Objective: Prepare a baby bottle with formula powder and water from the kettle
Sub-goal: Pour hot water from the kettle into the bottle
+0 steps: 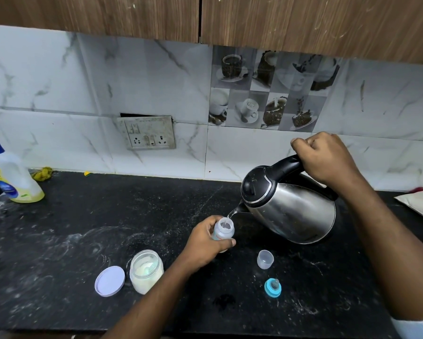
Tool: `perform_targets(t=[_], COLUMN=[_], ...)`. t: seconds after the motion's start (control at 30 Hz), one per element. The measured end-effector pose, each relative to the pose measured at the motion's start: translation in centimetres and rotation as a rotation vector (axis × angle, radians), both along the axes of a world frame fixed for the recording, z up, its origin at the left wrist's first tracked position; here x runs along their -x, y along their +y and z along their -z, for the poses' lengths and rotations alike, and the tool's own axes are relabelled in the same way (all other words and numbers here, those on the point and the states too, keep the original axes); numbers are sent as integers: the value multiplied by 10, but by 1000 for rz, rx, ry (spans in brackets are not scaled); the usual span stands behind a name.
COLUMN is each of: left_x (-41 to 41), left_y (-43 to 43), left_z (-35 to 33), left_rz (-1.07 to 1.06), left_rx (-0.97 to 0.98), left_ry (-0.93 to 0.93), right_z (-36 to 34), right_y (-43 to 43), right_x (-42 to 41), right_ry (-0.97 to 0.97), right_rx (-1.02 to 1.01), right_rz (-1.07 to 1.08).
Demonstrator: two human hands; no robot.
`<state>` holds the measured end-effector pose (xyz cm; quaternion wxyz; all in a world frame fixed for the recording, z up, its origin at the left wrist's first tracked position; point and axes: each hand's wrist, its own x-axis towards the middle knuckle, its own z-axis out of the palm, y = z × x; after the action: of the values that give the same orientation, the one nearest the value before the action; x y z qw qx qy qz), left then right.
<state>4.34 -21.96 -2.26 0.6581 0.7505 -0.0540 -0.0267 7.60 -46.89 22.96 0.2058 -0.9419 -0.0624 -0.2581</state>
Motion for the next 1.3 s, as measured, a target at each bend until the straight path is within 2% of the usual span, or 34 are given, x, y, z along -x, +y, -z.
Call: perform_targets(t=[1.1, 1.3], left_x=[-2, -7], left_y=[-3, -6], left_z=[-5, -11], left_rz=[-21, -11], left_rx=[41, 70], left_ry=[18, 31], right_z=[29, 40], right_y=[0, -8], right_x=[-4, -13], right_ry=[44, 52], right_rx=[-41, -110], right_rz=[-18, -30])
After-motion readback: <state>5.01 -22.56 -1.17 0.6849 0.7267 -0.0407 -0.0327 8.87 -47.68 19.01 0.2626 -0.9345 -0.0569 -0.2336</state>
